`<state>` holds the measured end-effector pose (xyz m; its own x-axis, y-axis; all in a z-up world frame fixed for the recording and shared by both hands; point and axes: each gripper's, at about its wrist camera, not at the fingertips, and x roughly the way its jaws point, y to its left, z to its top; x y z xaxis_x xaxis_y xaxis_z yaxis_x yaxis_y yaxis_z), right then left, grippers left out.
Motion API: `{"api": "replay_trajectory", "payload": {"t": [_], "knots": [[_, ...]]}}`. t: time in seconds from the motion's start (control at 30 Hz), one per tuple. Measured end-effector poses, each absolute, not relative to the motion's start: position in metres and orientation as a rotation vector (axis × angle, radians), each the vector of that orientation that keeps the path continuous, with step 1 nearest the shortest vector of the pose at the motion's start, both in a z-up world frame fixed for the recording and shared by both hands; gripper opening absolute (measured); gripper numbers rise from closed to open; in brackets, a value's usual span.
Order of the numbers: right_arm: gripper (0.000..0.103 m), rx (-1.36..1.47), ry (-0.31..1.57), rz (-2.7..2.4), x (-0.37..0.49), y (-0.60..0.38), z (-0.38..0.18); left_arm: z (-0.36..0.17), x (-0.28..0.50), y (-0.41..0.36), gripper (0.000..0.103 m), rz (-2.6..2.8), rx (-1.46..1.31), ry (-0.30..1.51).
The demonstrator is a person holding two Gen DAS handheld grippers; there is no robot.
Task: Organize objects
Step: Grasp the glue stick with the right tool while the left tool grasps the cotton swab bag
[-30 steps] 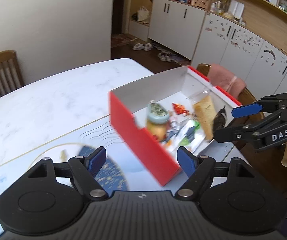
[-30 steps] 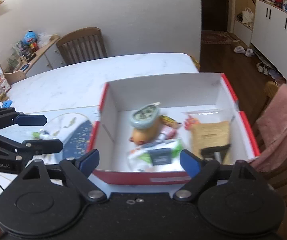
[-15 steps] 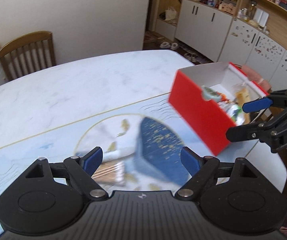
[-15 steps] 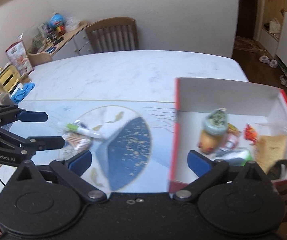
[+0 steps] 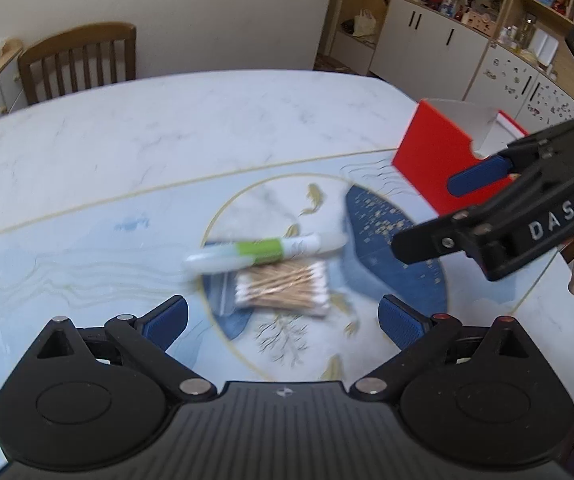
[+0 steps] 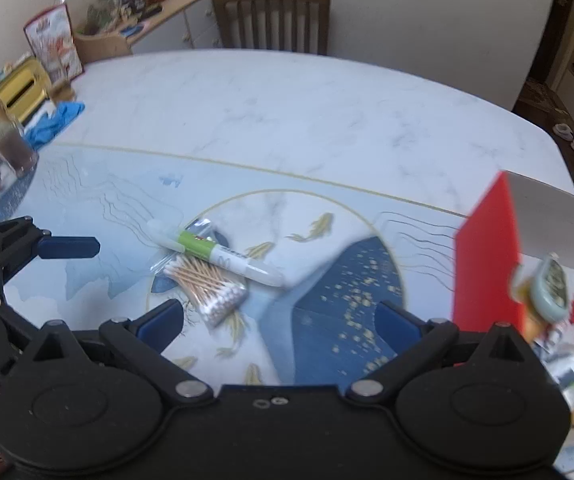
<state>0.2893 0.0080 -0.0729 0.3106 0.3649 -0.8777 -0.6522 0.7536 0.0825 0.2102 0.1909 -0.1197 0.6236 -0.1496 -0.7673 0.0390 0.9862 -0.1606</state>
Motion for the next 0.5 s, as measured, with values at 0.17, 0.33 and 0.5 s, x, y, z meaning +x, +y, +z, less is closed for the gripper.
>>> {"api": "replay_trajectory", "payload": {"t": [0.17, 0.33, 0.5], "knots": [[0.101, -0.366, 1.084, 0.691, 0.296, 0.038, -0.089, -0.140, 0.211, 0.199, 0.102, -0.112, -0.152, 0.898], [0.100, -0.398, 1.100, 0.695, 0.305, 0.062, -0.101, -0.153, 0.216, 0.194, 0.102, -0.093, -0.100, 0.868], [0.096, -0.421, 1.125, 0.719, 0.312, 0.078, -0.112, -0.163, 0.223, 0.188, 0.102, -0.086, -0.058, 0.849]]}}
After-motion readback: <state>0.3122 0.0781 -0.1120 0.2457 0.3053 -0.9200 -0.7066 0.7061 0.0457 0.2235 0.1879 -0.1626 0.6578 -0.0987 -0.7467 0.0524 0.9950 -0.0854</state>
